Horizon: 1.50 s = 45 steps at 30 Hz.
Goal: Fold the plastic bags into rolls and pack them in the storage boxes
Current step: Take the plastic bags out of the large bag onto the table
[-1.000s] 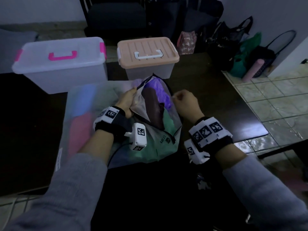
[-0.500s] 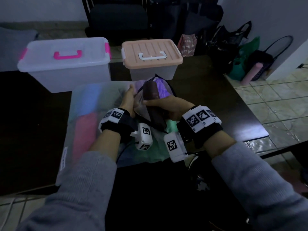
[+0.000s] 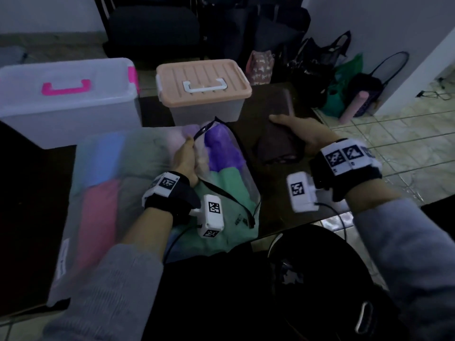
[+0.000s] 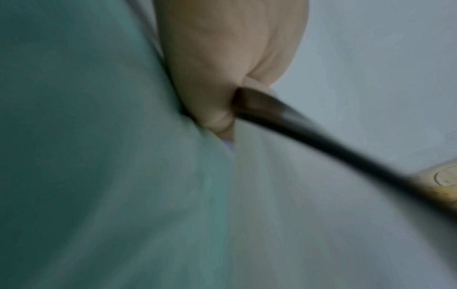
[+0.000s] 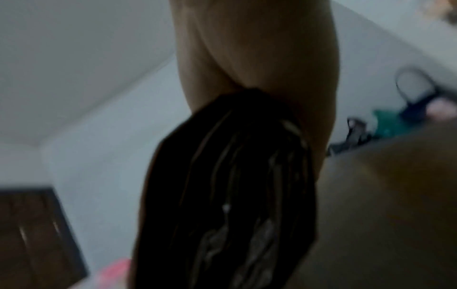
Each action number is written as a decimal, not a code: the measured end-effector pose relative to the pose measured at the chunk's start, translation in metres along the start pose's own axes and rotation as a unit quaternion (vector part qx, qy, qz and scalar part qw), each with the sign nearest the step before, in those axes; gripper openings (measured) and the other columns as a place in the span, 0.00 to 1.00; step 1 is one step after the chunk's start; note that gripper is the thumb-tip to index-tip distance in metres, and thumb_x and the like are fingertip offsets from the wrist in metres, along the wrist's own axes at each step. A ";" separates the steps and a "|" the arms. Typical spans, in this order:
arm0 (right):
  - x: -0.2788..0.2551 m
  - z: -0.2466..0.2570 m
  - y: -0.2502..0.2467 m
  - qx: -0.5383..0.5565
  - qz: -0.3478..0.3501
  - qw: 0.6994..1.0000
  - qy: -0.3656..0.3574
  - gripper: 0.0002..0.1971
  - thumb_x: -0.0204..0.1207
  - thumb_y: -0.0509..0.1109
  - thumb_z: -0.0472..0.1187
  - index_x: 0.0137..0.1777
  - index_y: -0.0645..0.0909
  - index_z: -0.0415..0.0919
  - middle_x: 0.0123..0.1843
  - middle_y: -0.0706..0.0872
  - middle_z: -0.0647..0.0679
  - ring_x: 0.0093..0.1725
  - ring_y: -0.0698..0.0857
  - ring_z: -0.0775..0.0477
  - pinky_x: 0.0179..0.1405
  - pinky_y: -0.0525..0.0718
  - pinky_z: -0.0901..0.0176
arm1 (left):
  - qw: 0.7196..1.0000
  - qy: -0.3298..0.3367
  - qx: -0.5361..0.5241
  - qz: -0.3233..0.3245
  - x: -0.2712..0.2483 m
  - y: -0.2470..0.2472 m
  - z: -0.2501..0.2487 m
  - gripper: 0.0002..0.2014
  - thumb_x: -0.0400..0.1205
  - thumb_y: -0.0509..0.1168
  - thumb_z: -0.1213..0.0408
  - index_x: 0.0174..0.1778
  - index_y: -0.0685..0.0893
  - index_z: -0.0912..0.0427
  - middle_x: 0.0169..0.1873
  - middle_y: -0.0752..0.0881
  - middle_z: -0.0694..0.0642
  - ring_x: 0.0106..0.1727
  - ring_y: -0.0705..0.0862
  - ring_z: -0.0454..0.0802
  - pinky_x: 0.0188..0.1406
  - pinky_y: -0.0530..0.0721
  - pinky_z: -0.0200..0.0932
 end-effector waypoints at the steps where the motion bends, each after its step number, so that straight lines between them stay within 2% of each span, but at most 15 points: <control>1: 0.008 -0.002 -0.016 -0.084 -0.042 0.996 -0.009 0.30 0.69 0.77 0.54 0.63 0.76 0.33 0.53 0.85 0.42 0.40 0.85 0.45 0.36 0.82 0.57 | 1.000 0.002 0.002 -0.005 0.002 0.001 0.001 0.22 0.85 0.55 0.48 0.55 0.84 0.63 0.44 0.87 0.58 0.43 0.86 0.54 0.55 0.85 0.49; 3: 0.029 -0.007 -0.039 -0.235 -0.108 0.966 -0.018 0.37 0.70 0.74 0.58 0.70 0.72 0.32 0.62 0.81 0.41 0.48 0.80 0.43 0.41 0.75 0.55 | 1.000 0.005 0.009 -0.014 0.009 0.003 0.005 0.20 0.86 0.55 0.50 0.53 0.84 0.62 0.37 0.86 0.55 0.37 0.84 0.50 0.46 0.85 0.43; 6: 0.065 -0.022 -0.050 -0.288 -0.130 0.949 -0.013 0.34 0.72 0.73 0.56 0.69 0.74 0.31 0.65 0.80 0.37 0.53 0.79 0.41 0.34 0.71 0.56 | 0.999 0.010 0.034 -0.036 0.010 0.003 0.006 0.18 0.86 0.56 0.51 0.49 0.84 0.61 0.31 0.81 0.52 0.30 0.80 0.46 0.30 0.81 0.36; 10: 0.097 -0.027 -0.053 -0.306 -0.132 0.942 -0.035 0.31 0.73 0.73 0.56 0.65 0.77 0.31 0.61 0.83 0.37 0.57 0.82 0.37 0.41 0.72 0.54 | 0.998 0.008 0.036 -0.043 0.017 0.003 0.010 0.17 0.85 0.57 0.49 0.41 0.83 0.57 0.41 0.86 0.56 0.43 0.85 0.52 0.52 0.84 0.46; 13: 0.111 -0.017 -0.058 -0.367 -0.169 0.914 -0.047 0.30 0.73 0.71 0.59 0.64 0.77 0.32 0.64 0.80 0.34 0.60 0.79 0.34 0.46 0.73 0.51 | 0.999 0.008 0.030 -0.037 0.022 0.002 0.012 0.17 0.84 0.57 0.48 0.40 0.83 0.56 0.46 0.87 0.57 0.47 0.85 0.53 0.59 0.83 0.49; 17: 0.113 -0.011 -0.061 -0.412 -0.227 0.880 -0.068 0.29 0.81 0.63 0.51 0.79 0.61 0.43 0.75 0.67 0.33 0.75 0.66 0.31 0.69 0.68 0.38 | 1.000 0.009 0.023 -0.018 0.027 0.001 0.015 0.18 0.84 0.57 0.46 0.44 0.84 0.55 0.50 0.88 0.57 0.55 0.86 0.55 0.64 0.81 0.54; 20: 0.116 -0.023 -0.052 -0.447 -0.226 0.862 -0.079 0.30 0.84 0.52 0.55 0.83 0.47 0.52 0.79 0.62 0.36 0.77 0.62 0.33 0.72 0.62 0.35 | 1.000 0.003 0.004 -0.006 0.028 0.000 0.015 0.19 0.83 0.57 0.44 0.44 0.85 0.56 0.52 0.88 0.59 0.55 0.86 0.57 0.64 0.81 0.57; 24: 0.121 -0.031 -0.051 -0.443 -0.222 0.865 -0.074 0.34 0.83 0.54 0.57 0.84 0.42 0.51 0.80 0.60 0.36 0.77 0.62 0.33 0.73 0.60 0.35 | 1.000 -0.005 -0.006 0.003 0.029 0.001 0.017 0.20 0.83 0.58 0.44 0.45 0.86 0.56 0.52 0.89 0.59 0.55 0.87 0.57 0.63 0.81 0.57; 28: 0.117 -0.024 -0.053 -0.408 -0.219 0.883 -0.074 0.35 0.82 0.52 0.61 0.84 0.44 0.52 0.82 0.55 0.35 0.81 0.53 0.32 0.78 0.52 0.32 | 1.000 -0.006 -0.012 0.011 0.029 0.001 0.017 0.20 0.82 0.57 0.43 0.51 0.86 0.56 0.54 0.89 0.59 0.56 0.87 0.57 0.63 0.82 0.56; 32: 0.085 0.004 -0.026 -0.398 -0.266 0.860 -0.178 0.28 0.84 0.55 0.54 0.80 0.59 0.42 0.81 0.58 0.37 0.81 0.53 0.34 0.77 0.51 0.35 | 1.000 -0.011 -0.017 -0.003 0.026 0.000 0.017 0.20 0.83 0.58 0.45 0.39 0.84 0.57 0.49 0.86 0.58 0.48 0.85 0.55 0.52 0.82 0.51; 35: 0.055 0.017 0.026 -0.348 -0.183 0.883 -0.255 0.19 0.84 0.58 0.48 0.68 0.75 0.37 0.68 0.76 0.38 0.70 0.72 0.38 0.68 0.70 0.47 | 1.000 -0.009 -0.020 -0.010 0.022 0.002 0.016 0.18 0.85 0.57 0.48 0.41 0.84 0.57 0.44 0.88 0.57 0.45 0.86 0.53 0.51 0.84 0.48; 37: 0.047 0.008 0.067 -0.276 -0.039 0.934 -0.225 0.16 0.83 0.61 0.47 0.56 0.82 0.34 0.51 0.84 0.41 0.53 0.83 0.43 0.54 0.80 0.51 | 1.000 -0.007 -0.027 -0.005 0.021 0.004 0.015 0.18 0.86 0.55 0.49 0.43 0.84 0.56 0.42 0.88 0.56 0.42 0.87 0.52 0.46 0.86 0.45; 39: 0.041 -0.007 0.100 -0.232 0.071 0.958 -0.155 0.16 0.81 0.64 0.49 0.50 0.81 0.33 0.40 0.82 0.42 0.39 0.82 0.45 0.38 0.81 0.55 | 0.999 -0.006 -0.033 -0.003 0.020 0.004 0.014 0.18 0.86 0.55 0.49 0.46 0.85 0.57 0.42 0.88 0.57 0.42 0.87 0.52 0.45 0.85 0.44; 42: 0.034 -0.018 0.121 -0.289 0.125 0.942 -0.116 0.23 0.80 0.66 0.51 0.62 0.78 0.30 0.49 0.83 0.38 0.41 0.82 0.45 0.34 0.80 0.61 | 0.999 -0.009 -0.035 0.008 0.021 0.005 0.015 0.20 0.86 0.55 0.49 0.50 0.85 0.60 0.40 0.89 0.57 0.41 0.87 0.53 0.47 0.86 0.45; 45: 0.030 -0.020 0.128 -0.387 0.152 0.902 -0.115 0.25 0.79 0.67 0.50 0.67 0.75 0.29 0.56 0.81 0.36 0.45 0.79 0.46 0.36 0.78 0.62 | 0.999 -0.010 -0.038 0.017 0.022 0.005 0.015 0.19 0.86 0.55 0.50 0.41 0.85 0.59 0.33 0.88 0.54 0.37 0.86 0.51 0.41 0.84 0.43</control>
Point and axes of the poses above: each hand's wrist, its own x-axis towards the middle knuckle, its own y-axis out of the palm, z = x × y, the point moved 6 cm from there along x, towards the middle knuckle
